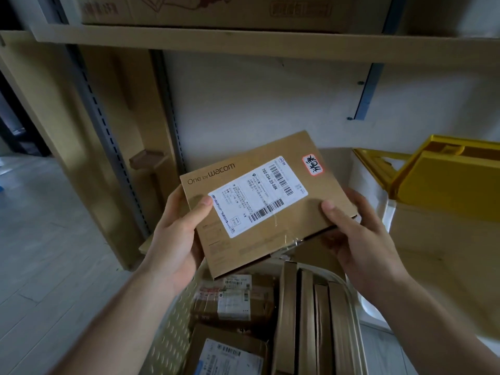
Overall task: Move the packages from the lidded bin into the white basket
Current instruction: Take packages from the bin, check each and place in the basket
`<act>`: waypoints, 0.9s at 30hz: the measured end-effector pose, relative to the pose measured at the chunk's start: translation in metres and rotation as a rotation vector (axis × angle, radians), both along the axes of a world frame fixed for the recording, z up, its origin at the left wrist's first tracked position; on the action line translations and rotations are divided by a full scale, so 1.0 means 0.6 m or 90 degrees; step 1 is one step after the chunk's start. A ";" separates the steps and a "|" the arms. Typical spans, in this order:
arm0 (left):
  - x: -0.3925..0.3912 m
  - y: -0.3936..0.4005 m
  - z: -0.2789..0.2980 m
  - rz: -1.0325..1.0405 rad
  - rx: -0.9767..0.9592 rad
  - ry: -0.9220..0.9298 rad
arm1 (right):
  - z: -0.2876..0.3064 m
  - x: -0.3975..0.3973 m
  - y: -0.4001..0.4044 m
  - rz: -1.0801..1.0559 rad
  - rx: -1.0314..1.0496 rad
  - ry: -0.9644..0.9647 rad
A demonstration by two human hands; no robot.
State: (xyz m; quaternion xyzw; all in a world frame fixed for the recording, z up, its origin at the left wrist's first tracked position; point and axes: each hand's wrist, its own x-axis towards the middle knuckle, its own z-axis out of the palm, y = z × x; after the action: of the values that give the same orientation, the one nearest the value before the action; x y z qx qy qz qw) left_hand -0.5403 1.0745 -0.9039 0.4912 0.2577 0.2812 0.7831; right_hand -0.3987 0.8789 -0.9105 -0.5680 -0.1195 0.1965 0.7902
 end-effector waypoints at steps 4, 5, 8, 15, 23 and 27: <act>0.002 0.002 -0.003 0.028 0.083 -0.056 | -0.003 -0.001 0.003 -0.050 0.092 0.040; 0.003 0.004 -0.005 0.038 0.103 -0.062 | -0.006 -0.005 0.005 -0.052 0.106 0.038; 0.005 0.008 -0.013 0.037 0.143 -0.061 | -0.021 -0.018 0.017 -0.030 0.129 0.028; 0.002 0.009 -0.020 -0.023 0.162 -0.017 | -0.036 -0.043 0.034 0.026 0.017 -0.068; -0.004 -0.005 -0.023 -0.066 0.242 0.057 | -0.019 -0.031 0.023 0.064 -0.012 -0.076; -0.002 -0.005 -0.024 -0.041 0.240 0.066 | -0.026 -0.033 0.027 0.077 -0.004 -0.067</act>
State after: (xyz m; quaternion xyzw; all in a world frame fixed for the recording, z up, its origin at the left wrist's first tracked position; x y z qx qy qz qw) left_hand -0.5418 1.0716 -0.9182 0.6512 0.2246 0.2735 0.6713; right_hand -0.4183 0.8951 -0.9259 -0.5716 -0.1948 0.2141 0.7678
